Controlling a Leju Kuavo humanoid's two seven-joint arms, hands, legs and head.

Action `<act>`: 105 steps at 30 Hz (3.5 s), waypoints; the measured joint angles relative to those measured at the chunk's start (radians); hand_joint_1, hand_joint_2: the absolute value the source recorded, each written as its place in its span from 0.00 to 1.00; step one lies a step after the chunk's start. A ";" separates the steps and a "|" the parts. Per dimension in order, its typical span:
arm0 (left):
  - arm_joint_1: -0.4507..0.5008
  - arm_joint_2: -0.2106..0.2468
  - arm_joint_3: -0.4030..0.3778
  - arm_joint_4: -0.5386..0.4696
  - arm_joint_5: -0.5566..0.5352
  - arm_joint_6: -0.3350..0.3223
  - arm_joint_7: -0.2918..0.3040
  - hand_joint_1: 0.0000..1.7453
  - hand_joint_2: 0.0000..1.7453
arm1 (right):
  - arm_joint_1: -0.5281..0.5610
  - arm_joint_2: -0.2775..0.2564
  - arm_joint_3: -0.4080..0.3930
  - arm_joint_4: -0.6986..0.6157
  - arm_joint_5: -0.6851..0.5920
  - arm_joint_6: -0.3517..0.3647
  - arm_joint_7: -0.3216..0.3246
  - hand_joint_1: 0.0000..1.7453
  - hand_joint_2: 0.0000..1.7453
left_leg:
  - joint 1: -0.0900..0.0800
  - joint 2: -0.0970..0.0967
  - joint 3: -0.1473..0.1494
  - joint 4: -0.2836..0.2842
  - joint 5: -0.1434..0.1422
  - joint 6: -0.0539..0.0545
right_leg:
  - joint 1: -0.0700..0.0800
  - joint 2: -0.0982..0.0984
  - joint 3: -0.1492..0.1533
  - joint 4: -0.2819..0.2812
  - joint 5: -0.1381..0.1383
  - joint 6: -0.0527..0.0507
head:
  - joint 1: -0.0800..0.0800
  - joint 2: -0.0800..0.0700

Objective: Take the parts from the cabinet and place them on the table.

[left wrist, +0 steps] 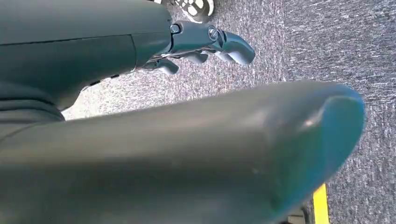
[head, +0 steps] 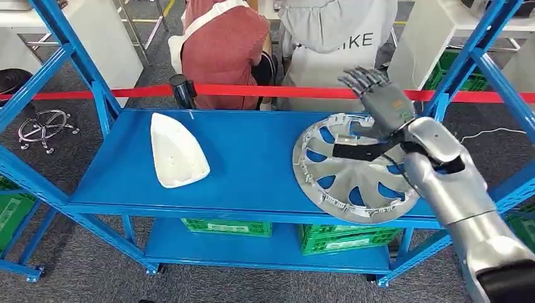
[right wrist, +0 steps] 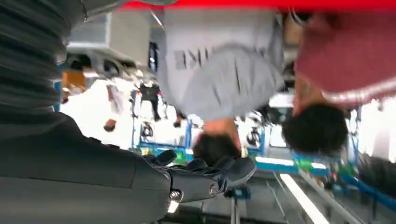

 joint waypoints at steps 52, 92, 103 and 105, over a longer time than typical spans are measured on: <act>0.022 -0.026 0.015 0.001 0.054 0.000 -0.011 0.00 0.00 | 0.827 -0.372 -0.280 -0.650 -0.136 0.037 -0.045 0.00 1.00 | -0.002 -0.007 0.016 -0.001 -0.019 0.009 | 0.000 -0.005 0.021 -0.003 -0.020 0.011 | 0.000 0.000; 0.030 -0.066 0.026 0.004 0.069 -0.007 0.007 0.00 0.00 | 0.779 -0.249 -0.114 -0.444 0.013 0.005 0.001 0.00 1.00 | -0.002 -0.007 0.020 -0.001 -0.020 0.009 | 0.000 -0.005 0.026 -0.003 -0.022 0.012 | 0.000 0.000; 0.038 -0.066 0.030 0.004 0.066 -0.007 0.010 0.00 0.00 | 0.779 -0.203 -0.068 -0.395 0.011 -0.002 0.006 0.00 1.00 | -0.002 -0.007 0.020 -0.001 -0.021 0.010 | 0.000 -0.005 0.026 -0.003 -0.023 0.012 | 0.000 0.000; 0.038 -0.066 0.030 0.004 0.065 -0.007 0.009 0.00 0.00 | 0.784 -0.201 -0.066 -0.395 0.009 -0.003 0.011 0.00 1.00 | -0.002 -0.007 0.020 -0.001 -0.021 0.010 | 0.000 -0.005 0.026 -0.003 -0.023 0.012 | 0.000 0.000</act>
